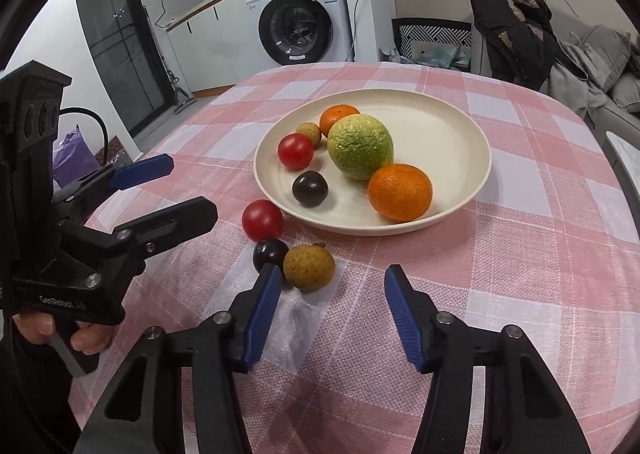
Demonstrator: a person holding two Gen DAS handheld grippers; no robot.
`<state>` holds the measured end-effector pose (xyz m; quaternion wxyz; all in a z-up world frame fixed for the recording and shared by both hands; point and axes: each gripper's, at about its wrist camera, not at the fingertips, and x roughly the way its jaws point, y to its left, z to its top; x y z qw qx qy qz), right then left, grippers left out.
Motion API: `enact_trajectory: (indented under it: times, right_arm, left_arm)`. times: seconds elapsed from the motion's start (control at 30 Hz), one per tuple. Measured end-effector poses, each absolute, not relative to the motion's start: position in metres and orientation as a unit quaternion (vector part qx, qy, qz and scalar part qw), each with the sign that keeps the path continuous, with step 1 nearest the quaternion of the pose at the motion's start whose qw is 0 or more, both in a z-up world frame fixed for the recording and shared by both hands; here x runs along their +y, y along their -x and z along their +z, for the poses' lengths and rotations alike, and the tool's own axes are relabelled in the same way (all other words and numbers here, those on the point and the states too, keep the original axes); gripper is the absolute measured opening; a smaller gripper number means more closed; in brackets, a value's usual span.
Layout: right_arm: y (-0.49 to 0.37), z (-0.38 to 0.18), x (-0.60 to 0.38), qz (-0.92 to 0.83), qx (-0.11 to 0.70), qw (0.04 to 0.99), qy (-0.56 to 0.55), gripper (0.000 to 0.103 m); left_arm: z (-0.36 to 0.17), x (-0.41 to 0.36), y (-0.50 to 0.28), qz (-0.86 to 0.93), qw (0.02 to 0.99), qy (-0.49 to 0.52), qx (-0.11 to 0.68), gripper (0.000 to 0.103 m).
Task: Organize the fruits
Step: 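Move the right gripper to the small brown fruit and grasp it, then grasp the red cherry tomato with the left gripper while the right holds the brown fruit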
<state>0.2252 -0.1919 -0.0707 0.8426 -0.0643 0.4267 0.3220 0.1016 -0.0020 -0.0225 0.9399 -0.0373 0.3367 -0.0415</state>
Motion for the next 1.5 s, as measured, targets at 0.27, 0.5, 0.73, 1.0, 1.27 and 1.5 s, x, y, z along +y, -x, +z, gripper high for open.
enact_trajectory:
  times: [0.27, 0.5, 0.73, 1.0, 1.27, 1.5]
  right_arm:
    - [-0.226, -0.075, -0.18, 0.334, 0.436, 0.833, 0.068, 0.046]
    - [-0.226, -0.075, -0.18, 0.343, 0.435, 0.83, 0.061, 0.033]
    - [-0.226, -0.073, -0.182, 0.346, 0.432, 0.831, 0.058, 0.029]
    - [-0.223, -0.065, -0.191, 0.338, 0.419, 0.841, 0.054, 0.029]
    - [-0.226, -0.058, -0.202, 0.326, 0.413, 0.849, 0.05, 0.029]
    - [-0.225, -0.054, -0.206, 0.323, 0.409, 0.852, 0.044, 0.029]
  left_arm:
    - [-0.024, -0.002, -0.103, -0.041, 0.939, 0.036, 0.34, 0.102]
    - [-0.025, -0.004, -0.105, -0.044, 0.938, 0.031, 0.344, 0.102]
    - [-0.025, -0.005, -0.105, -0.044, 0.937, 0.03, 0.346, 0.102]
    - [-0.031, -0.011, -0.111, -0.046, 0.929, 0.028, 0.365, 0.102]
    - [-0.042, -0.022, -0.122, -0.061, 0.913, 0.034, 0.402, 0.099]
    - [-0.047, -0.017, -0.136, -0.079, 0.902, 0.081, 0.417, 0.078]
